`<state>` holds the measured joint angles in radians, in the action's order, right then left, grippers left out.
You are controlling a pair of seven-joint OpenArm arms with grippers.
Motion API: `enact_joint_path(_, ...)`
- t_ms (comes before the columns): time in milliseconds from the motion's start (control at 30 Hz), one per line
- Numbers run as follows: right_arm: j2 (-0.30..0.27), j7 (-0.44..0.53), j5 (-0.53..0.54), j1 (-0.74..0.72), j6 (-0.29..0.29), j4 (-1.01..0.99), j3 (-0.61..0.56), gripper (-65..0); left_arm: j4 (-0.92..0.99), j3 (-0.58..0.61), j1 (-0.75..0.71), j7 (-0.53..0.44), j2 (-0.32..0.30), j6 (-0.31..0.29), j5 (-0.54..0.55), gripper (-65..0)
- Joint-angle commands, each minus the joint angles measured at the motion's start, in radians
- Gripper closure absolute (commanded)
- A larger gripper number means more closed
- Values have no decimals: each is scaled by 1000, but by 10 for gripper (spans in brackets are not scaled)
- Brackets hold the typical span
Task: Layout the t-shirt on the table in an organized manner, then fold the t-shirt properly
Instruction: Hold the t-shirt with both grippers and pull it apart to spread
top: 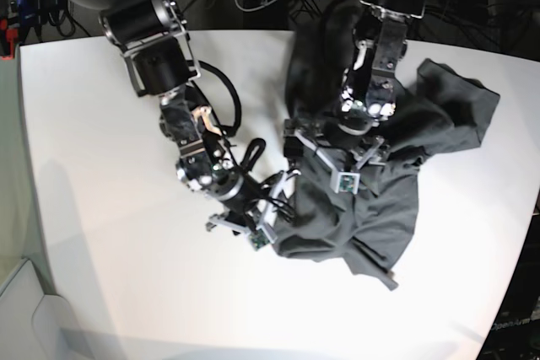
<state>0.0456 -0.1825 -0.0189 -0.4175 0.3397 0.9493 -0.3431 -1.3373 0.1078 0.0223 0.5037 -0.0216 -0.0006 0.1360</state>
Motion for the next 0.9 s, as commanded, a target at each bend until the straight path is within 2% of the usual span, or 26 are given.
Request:
enact_joint_path(0,7,27,14,-34,0,20,2,-253,-11,2,-5,34,-4,0,20,-650)
enact_joint_path(133,12,31,14,-39,0,18,2,-255,-15,0,-58,36,-18,0,20,-650)
enact_joint_path(300,30,31,14,-50,0,12,0,-256,-15,-1,-104,29,-74,0,24,-650)
enact_joint_path(867,24,33,12,-1,5,-37,-57,-256,-80,-1,-109,36,-76,0,21,-650)
